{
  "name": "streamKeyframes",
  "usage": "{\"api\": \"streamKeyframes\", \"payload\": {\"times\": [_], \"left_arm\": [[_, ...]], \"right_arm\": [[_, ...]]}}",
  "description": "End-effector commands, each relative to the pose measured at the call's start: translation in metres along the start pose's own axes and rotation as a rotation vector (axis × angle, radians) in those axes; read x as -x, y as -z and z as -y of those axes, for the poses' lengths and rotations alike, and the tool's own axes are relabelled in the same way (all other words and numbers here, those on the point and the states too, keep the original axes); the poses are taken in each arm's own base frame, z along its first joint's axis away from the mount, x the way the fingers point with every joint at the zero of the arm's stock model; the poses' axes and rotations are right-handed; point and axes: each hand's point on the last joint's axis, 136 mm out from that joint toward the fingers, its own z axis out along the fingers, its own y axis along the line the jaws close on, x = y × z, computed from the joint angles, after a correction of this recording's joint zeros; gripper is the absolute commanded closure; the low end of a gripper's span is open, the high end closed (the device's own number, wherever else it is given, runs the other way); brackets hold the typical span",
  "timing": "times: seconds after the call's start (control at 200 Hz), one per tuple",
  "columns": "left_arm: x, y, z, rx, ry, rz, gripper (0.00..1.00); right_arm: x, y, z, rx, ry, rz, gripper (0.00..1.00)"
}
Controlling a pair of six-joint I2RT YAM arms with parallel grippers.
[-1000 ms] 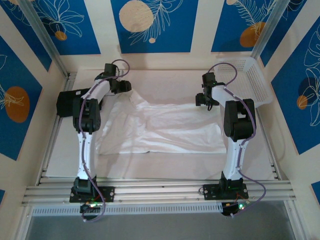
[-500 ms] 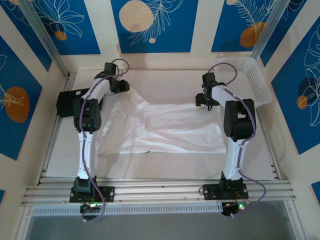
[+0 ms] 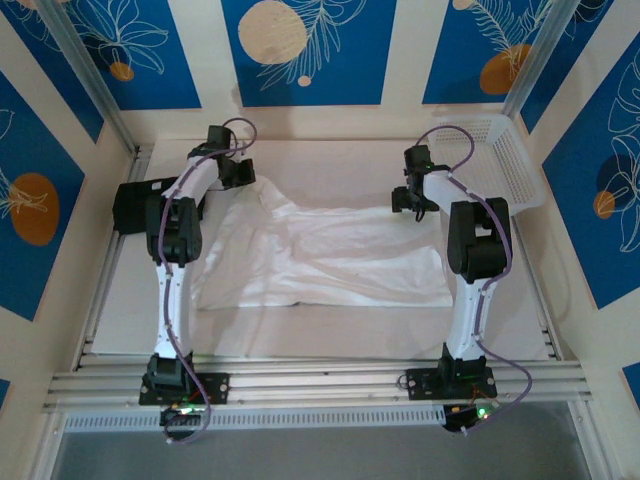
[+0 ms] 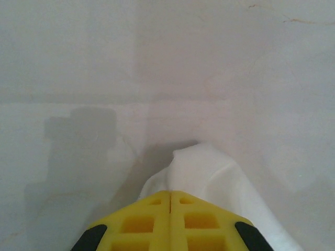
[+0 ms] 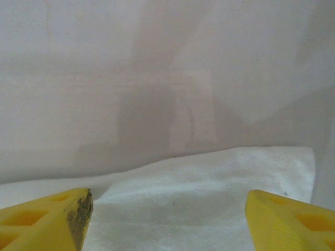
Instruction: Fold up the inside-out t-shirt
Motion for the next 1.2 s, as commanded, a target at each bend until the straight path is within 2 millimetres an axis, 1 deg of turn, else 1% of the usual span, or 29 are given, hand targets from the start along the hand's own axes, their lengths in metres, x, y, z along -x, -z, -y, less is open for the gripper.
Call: {"api": "streamKeyframes", "payload": {"times": [0.0, 0.055, 0.145, 0.265, 0.38, 0.485, 0.575, 0.745, 0.86, 0.99, 1.11, 1.195], "left_arm": [[0.020, 0.038, 0.020, -0.070, 0.014, 0.060, 1.00], [0.023, 0.045, 0.027, -0.092, 0.015, 0.082, 1.00], [0.025, 0.053, 0.031, -0.104, 0.015, 0.101, 1.00], [0.024, 0.057, 0.033, -0.109, 0.016, 0.101, 1.00], [0.023, 0.058, 0.033, -0.110, 0.014, 0.102, 1.00], [0.023, 0.061, 0.033, -0.103, 0.008, 0.109, 1.00], [0.024, 0.063, 0.033, -0.102, 0.007, 0.114, 1.00], [0.024, 0.065, 0.033, -0.105, 0.007, 0.116, 1.00], [0.022, 0.066, 0.031, -0.102, 0.008, 0.116, 1.00], [0.022, 0.071, 0.031, -0.102, 0.008, 0.128, 1.00], [0.024, 0.079, 0.031, -0.093, 0.004, 0.141, 1.00], [0.026, 0.085, 0.027, -0.080, 0.009, 0.154, 1.00]], "right_arm": [[0.006, 0.011, 0.013, -0.047, -0.026, 0.016, 0.23], [0.007, 0.010, 0.016, -0.055, -0.036, 0.012, 0.23], [0.009, 0.005, 0.020, -0.088, -0.037, 0.007, 0.24], [0.010, -0.003, 0.023, -0.117, -0.025, -0.010, 0.27], [0.007, -0.012, 0.019, -0.108, 0.004, -0.032, 0.30], [0.001, -0.019, 0.012, -0.083, 0.044, -0.057, 0.33], [-0.002, -0.024, 0.007, -0.066, 0.067, -0.086, 0.34], [-0.009, -0.039, 0.002, -0.046, 0.086, -0.158, 0.35], [-0.017, -0.045, -0.003, -0.019, 0.076, -0.200, 0.45], [-0.026, -0.048, -0.007, 0.034, 0.038, -0.235, 0.60], [-0.026, -0.048, -0.011, 0.086, 0.011, -0.240, 0.72], [-0.022, -0.046, -0.013, 0.113, 0.007, -0.232, 0.79]]}}
